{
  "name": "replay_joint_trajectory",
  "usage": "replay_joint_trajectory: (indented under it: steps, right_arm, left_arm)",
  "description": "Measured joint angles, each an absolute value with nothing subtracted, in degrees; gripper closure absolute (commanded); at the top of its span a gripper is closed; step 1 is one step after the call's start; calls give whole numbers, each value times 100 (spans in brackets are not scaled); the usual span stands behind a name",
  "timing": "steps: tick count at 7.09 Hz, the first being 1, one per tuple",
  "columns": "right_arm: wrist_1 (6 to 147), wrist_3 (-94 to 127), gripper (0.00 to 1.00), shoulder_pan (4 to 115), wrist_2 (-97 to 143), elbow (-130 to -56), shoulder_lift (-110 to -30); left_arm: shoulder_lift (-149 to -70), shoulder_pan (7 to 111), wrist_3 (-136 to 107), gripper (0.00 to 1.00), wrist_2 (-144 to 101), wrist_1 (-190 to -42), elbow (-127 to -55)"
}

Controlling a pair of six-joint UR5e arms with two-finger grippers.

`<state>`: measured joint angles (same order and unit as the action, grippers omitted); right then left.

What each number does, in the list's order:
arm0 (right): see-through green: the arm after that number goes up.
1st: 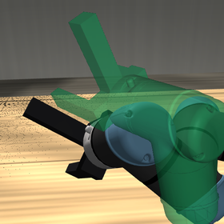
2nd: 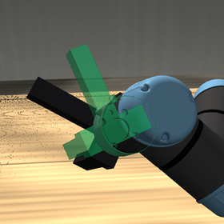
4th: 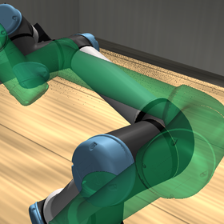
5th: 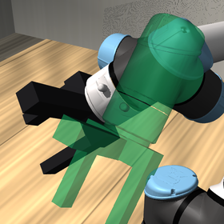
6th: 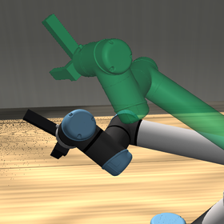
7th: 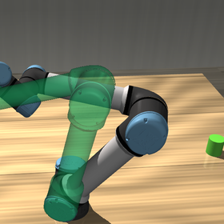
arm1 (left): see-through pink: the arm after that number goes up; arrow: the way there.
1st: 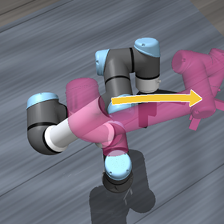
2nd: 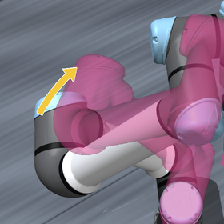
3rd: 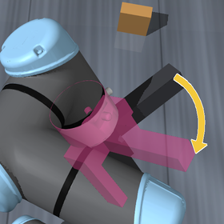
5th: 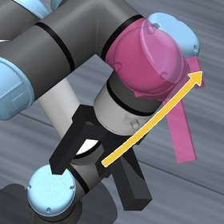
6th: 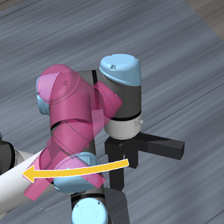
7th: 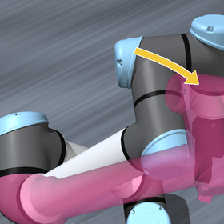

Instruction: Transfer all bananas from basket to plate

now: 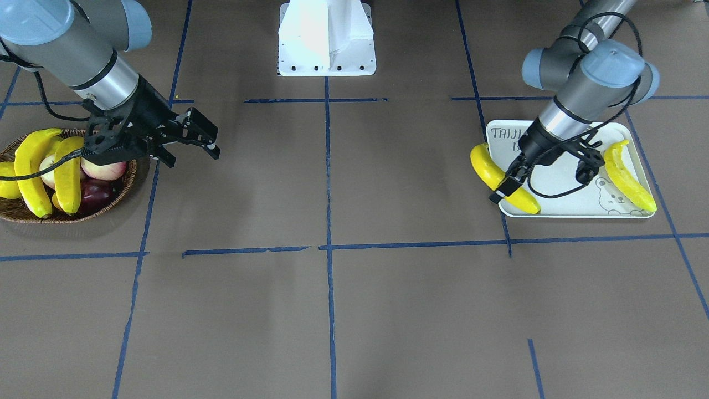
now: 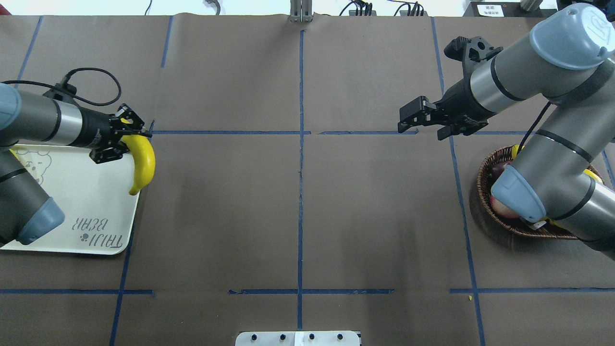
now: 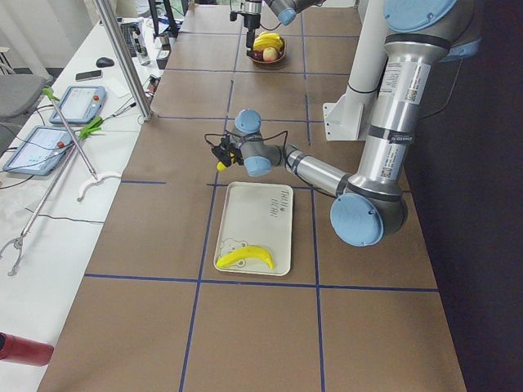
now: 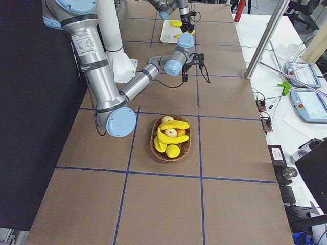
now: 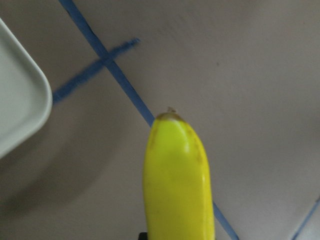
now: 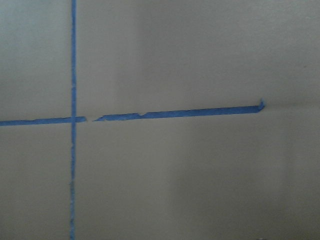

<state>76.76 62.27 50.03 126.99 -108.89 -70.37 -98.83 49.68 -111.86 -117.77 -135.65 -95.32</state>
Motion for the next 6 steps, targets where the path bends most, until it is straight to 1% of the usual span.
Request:
replay_joint_trajectory:
  steps: [2, 3, 4, 6]
  right_arm:
    - [7877, 5717, 1, 5128, 12692, -10936, -7268]
    - [7896, 5655, 1, 5145, 12692, -10958, -7311]
    - [7905, 5634, 1, 5151, 12689, -10979, -7341]
    - [7910, 5626, 1, 5151, 12684, -11085, -7426]
  left_arm:
    - [-9310, 5416, -10082, 95, -12053, -13555, -9435]
    - [-9163, 5605, -9620, 94, -12085, -13557, -9262]
    - [-9101, 5835, -9078, 86, -12096, -13565, -8976]
    - [-9050, 6153, -8156, 62, -12113, -13580, -8554]
